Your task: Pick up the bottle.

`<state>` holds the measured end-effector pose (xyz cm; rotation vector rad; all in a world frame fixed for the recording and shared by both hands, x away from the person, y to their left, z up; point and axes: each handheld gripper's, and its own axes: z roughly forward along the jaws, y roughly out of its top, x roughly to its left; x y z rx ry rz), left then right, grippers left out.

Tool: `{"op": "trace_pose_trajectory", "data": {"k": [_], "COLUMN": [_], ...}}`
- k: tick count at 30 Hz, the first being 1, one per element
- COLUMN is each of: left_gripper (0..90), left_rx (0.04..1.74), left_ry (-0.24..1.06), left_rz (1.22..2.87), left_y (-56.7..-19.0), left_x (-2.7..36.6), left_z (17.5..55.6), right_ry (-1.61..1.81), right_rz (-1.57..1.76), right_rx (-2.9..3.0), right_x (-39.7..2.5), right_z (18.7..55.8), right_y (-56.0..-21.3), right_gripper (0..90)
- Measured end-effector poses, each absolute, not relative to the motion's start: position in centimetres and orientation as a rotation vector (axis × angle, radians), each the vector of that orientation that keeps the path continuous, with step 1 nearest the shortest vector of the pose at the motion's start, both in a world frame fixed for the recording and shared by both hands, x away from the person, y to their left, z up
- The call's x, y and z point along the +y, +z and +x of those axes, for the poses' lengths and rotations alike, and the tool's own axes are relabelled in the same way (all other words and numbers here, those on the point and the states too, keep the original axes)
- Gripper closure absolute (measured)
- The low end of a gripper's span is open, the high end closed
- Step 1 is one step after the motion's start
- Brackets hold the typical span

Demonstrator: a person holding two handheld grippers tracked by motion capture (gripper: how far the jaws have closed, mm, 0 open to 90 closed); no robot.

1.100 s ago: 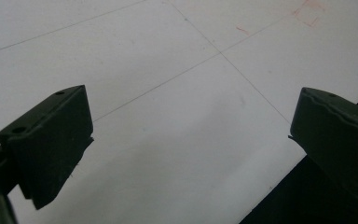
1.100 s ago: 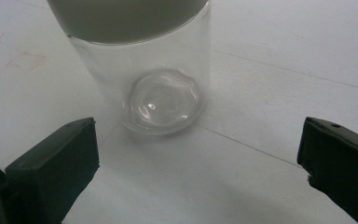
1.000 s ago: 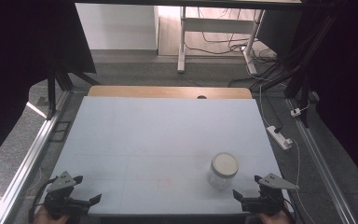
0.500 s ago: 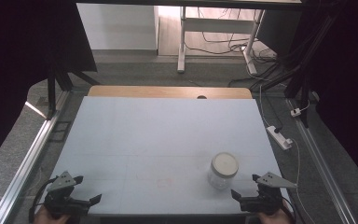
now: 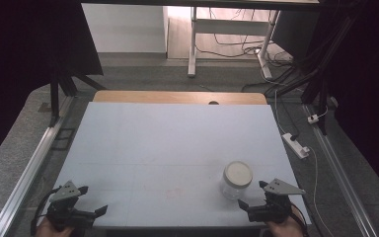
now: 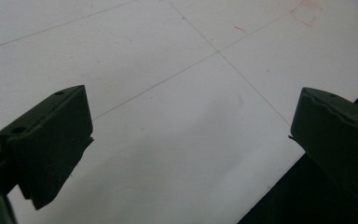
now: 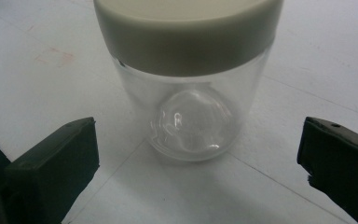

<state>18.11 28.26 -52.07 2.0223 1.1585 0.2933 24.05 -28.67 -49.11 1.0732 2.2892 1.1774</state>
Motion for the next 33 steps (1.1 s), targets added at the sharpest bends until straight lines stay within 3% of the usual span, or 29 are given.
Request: {"op": "trace_pose_trajectory", "data": {"k": [33], "left_gripper": [0.0], "left_rx": [1.167], "left_ry": [0.284], "left_rz": [2.023], "left_y": [-52.1], "left_x": [28.3], "left_z": [18.2], "right_ry": [1.205], "right_rz": [1.017], "right_rx": [2.366], "right_x": [-25.9], "right_z": [27.9], "right_y": [-50.4], "right_gripper": [0.0]}}
